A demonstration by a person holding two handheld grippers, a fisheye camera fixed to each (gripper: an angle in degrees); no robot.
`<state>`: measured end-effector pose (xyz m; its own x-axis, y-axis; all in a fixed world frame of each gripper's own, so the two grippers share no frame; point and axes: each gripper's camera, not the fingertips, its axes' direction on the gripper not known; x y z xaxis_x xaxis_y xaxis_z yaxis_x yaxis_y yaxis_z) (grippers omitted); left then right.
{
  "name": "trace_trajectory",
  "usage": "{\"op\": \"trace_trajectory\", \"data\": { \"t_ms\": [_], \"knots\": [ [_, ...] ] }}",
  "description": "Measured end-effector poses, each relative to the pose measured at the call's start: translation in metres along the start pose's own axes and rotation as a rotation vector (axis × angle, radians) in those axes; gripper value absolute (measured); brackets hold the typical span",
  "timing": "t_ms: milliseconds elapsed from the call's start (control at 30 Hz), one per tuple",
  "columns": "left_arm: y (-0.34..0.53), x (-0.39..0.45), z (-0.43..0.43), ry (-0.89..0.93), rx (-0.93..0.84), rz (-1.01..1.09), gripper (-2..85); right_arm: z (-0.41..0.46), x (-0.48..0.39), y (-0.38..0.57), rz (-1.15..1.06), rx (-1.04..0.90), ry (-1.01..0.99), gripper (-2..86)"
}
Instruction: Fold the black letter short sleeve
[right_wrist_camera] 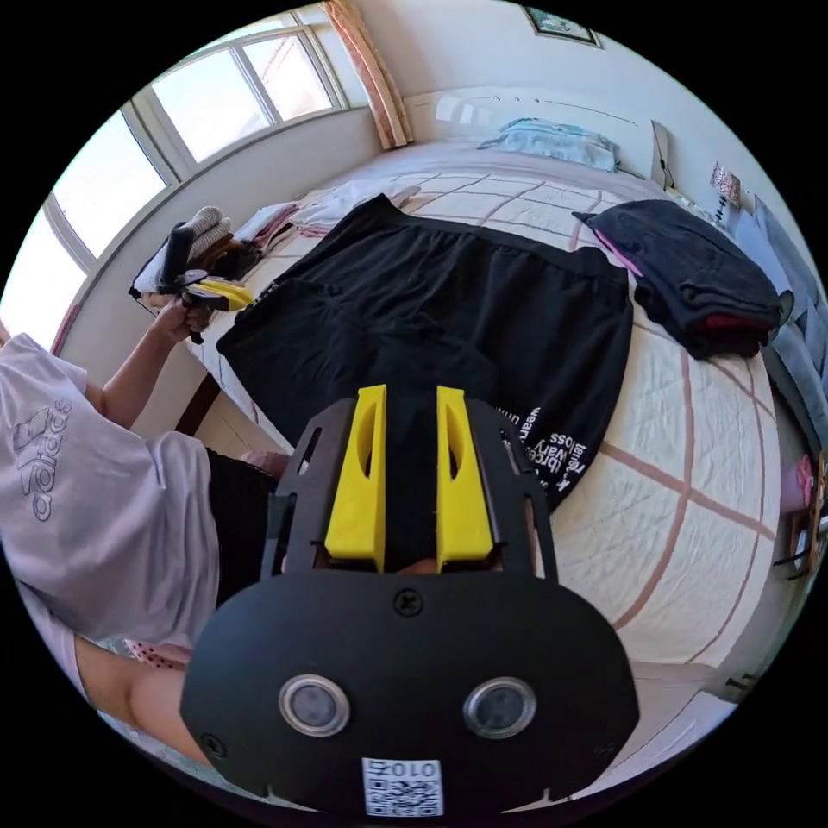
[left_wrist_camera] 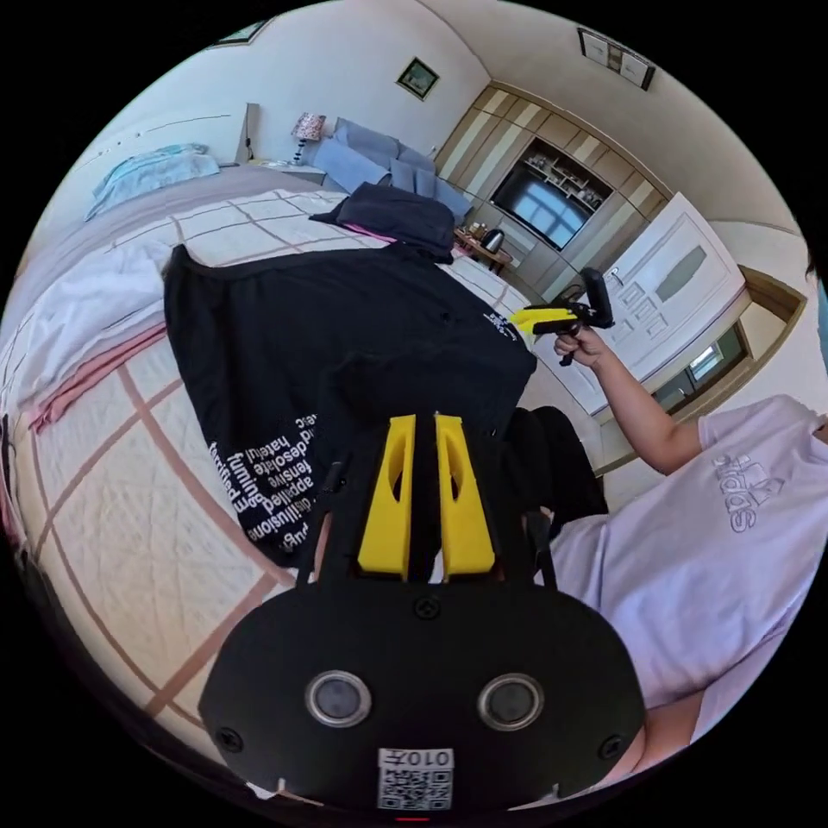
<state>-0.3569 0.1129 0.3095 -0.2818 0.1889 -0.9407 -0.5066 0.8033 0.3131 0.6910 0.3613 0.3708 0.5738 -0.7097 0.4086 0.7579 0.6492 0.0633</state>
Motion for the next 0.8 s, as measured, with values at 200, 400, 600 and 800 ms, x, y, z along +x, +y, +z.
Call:
{"op": "trace_trajectory", "data": {
  "t_ms": [200, 400, 600, 800],
  "knots": [
    [0.001, -0.022, 0.013, 0.052, -0.07, -0.104, 5.9, 0.002, 0.032, -0.017, -0.01, -0.049, -0.078, 8.8],
    [-0.066, -0.064, -0.062, -0.33, 0.129, -0.145, 8.6, -0.042, 0.134, -0.082, 0.155, 0.093, 0.054, 11.2],
    [-0.166, -0.136, -0.034, -0.409, 0.052, -0.162, 10.9, -0.013, 0.227, -0.169, 0.269, 0.024, 0.084, 13.3],
    [-0.189, -0.152, 0.009, -0.507, -0.106, -0.174, 11.0, 0.028, 0.255, -0.2, 0.25, -0.128, 0.134, 11.5]
  ]
}}
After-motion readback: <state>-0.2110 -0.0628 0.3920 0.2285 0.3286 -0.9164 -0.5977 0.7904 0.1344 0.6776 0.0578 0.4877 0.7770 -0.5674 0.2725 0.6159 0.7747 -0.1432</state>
